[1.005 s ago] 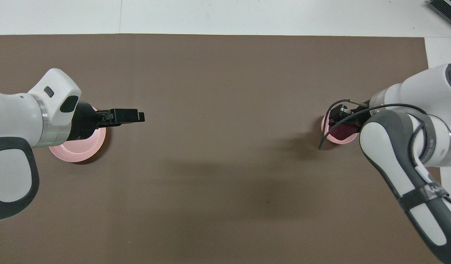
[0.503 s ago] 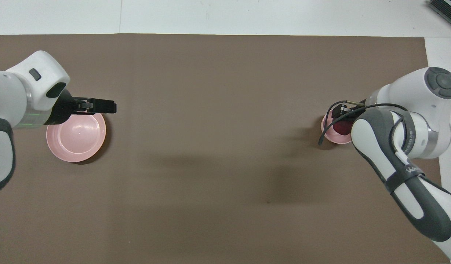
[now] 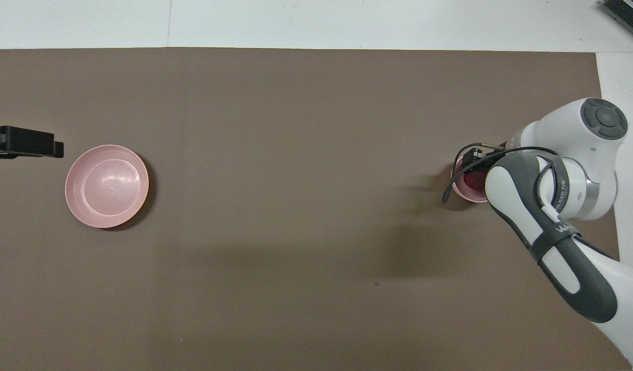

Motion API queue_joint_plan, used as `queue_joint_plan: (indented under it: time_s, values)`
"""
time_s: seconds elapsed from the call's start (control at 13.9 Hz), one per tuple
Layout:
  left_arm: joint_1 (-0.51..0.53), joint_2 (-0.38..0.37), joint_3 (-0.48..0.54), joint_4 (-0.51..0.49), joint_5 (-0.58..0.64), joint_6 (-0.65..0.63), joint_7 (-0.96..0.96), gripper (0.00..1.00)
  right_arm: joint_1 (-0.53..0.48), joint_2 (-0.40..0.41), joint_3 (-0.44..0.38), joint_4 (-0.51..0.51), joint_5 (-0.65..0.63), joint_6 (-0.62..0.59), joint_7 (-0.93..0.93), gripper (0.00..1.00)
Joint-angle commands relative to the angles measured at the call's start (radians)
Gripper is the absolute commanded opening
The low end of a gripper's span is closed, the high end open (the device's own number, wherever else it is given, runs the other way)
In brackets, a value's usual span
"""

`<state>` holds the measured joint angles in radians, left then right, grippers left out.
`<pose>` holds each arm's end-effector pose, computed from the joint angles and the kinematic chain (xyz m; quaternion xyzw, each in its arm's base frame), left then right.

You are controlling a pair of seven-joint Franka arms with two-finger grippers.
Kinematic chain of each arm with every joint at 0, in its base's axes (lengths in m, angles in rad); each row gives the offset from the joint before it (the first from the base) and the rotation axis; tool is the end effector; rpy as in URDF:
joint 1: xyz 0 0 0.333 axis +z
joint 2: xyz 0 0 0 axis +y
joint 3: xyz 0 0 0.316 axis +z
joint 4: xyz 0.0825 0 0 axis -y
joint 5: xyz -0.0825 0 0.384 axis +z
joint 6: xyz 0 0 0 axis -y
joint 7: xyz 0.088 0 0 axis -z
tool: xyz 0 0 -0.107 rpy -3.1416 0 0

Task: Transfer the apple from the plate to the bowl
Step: 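Lower the apple into the pink bowl and open the right gripper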

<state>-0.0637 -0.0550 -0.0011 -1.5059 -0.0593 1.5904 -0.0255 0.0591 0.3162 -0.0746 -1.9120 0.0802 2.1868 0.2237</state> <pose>0.5368 -0.0411 0.6874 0.9969 -0.0211 0.0683 0.0327 0.6146 -0.0044 0.3283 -0.9896 0.1413 0.0221 0.0184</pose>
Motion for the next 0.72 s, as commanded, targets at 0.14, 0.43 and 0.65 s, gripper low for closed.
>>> queue_joint_plan:
  time_s: [0.14,0.43,0.65]
  values:
    - [-0.041,0.020,0.035,0.148,0.081,-0.171,-0.001,1.00,-0.006,0.017,0.013,0.007,-0.005,0.022,0.009,0.27]
    - [-0.031,0.024,0.035,0.153,0.082,-0.228,0.002,1.00,0.002,0.020,0.015,0.007,-0.005,0.036,0.014,0.61]
    - [-0.028,0.029,0.026,0.156,0.082,-0.260,0.006,1.00,0.002,0.020,0.015,0.007,-0.005,0.037,0.014,1.00]
